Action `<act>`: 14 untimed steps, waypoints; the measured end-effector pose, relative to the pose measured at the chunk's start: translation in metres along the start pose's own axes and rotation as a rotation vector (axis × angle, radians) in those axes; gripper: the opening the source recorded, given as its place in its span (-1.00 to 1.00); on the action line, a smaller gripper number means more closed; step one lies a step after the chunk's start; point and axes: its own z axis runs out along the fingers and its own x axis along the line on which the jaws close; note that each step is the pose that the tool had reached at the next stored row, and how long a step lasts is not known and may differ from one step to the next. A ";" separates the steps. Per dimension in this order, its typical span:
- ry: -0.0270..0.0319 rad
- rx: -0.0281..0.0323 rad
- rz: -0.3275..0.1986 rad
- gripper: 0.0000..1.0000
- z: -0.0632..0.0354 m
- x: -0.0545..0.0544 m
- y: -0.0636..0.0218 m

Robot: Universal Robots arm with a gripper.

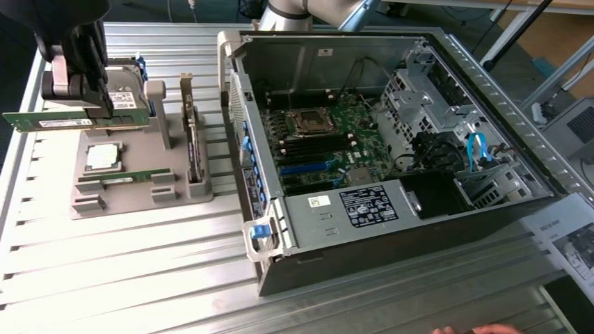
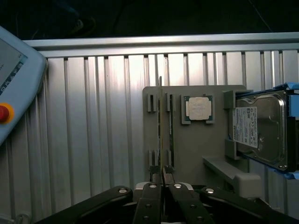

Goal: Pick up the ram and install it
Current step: 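Pick up the ram and move it above insertion slot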

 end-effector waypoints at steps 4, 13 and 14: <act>0.0001 -0.0001 0.000 -0.76 -0.0002 0.000 -0.0021; -0.0001 0.0000 0.000 -0.76 -0.0006 -0.001 -0.0143; -0.0001 0.0000 0.000 -0.76 -0.0008 -0.001 -0.0161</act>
